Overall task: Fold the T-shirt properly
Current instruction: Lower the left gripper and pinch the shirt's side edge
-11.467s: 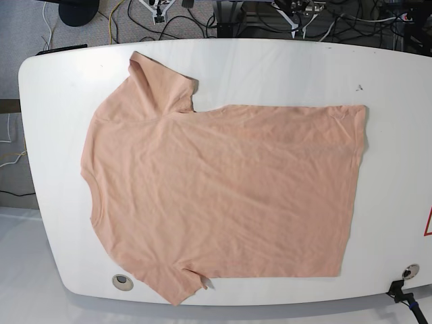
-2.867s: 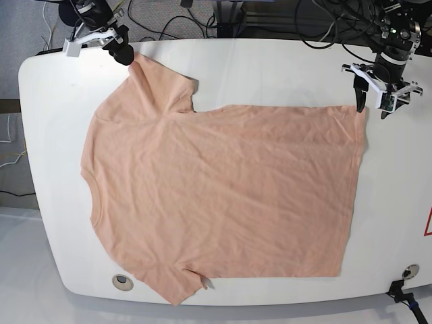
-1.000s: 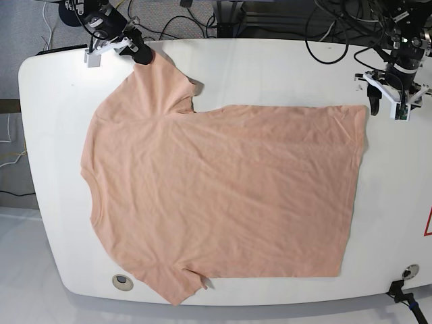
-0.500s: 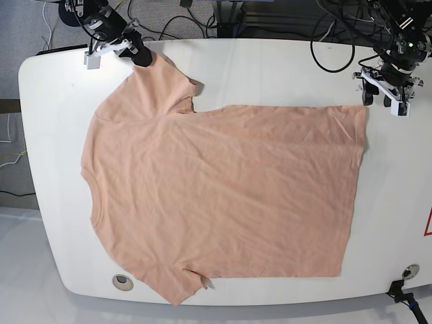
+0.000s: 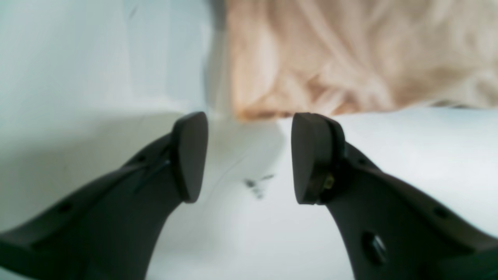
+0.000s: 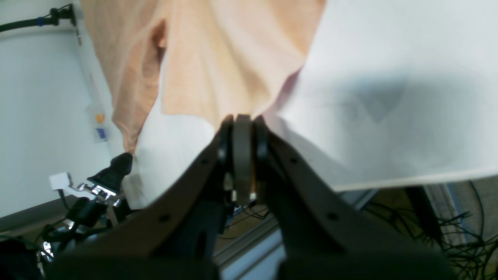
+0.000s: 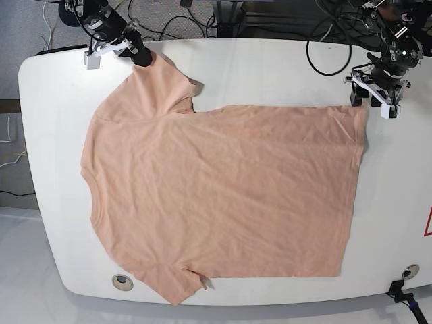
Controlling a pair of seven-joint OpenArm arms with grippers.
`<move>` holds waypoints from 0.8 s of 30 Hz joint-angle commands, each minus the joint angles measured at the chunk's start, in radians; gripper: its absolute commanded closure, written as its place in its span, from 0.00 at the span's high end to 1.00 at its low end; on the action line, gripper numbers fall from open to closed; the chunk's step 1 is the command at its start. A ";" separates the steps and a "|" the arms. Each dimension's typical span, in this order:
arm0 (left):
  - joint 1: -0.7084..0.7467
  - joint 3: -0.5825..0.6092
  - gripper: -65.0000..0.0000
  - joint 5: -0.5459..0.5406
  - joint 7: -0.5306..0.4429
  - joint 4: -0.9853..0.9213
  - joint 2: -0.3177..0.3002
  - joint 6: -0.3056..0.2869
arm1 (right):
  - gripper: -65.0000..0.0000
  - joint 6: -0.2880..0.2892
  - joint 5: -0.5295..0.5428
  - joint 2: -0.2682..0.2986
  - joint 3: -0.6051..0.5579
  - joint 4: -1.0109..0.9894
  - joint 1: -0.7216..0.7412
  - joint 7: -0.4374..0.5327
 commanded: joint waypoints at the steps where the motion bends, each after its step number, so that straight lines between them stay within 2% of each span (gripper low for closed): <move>1: -0.007 0.015 0.50 -0.017 -0.019 0.004 -0.009 -0.003 | 0.00 0.013 0.012 0.009 0.005 0.016 -0.005 0.005; 24: -0.071 0.035 0.50 -0.015 -0.019 -0.085 -0.011 -0.003 | 0.00 0.013 0.012 0.010 0.005 0.016 -0.005 0.005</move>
